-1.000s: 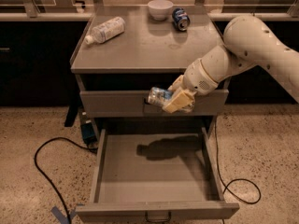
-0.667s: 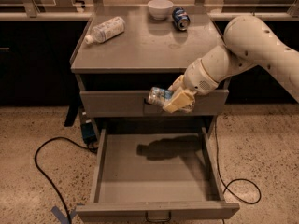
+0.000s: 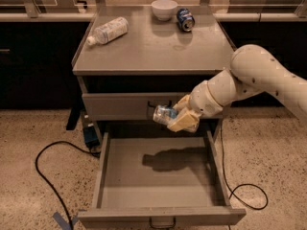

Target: Place redbull can into middle drawer

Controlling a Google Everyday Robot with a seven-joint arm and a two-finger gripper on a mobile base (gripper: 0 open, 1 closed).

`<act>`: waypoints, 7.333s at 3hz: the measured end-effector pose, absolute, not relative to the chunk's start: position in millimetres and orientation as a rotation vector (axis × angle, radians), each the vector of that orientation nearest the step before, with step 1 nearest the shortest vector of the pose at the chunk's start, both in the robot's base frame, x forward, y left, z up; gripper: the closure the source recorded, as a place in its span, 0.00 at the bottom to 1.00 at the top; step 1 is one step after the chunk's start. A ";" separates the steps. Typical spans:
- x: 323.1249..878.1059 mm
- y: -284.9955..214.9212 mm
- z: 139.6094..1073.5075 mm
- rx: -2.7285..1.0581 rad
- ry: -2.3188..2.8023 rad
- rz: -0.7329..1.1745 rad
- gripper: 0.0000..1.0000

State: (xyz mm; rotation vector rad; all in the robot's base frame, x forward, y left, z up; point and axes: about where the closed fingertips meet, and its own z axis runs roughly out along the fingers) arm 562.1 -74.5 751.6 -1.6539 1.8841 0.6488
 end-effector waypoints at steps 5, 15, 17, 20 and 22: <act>560.1 -103.8 648.8 -1.539 2.070 0.424 1.00; 558.0 -21.6 420.2 -1.210 2.307 0.635 1.00; 557.6 -11.3 395.4 -1.186 2.323 0.725 1.00; 562.9 -28.8 367.1 -1.129 2.408 0.641 1.00; 561.2 -27.5 361.3 -1.134 2.424 0.641 1.00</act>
Offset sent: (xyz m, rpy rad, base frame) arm 0.0001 -0.0296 -0.1347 -0.2817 -0.0909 -0.1948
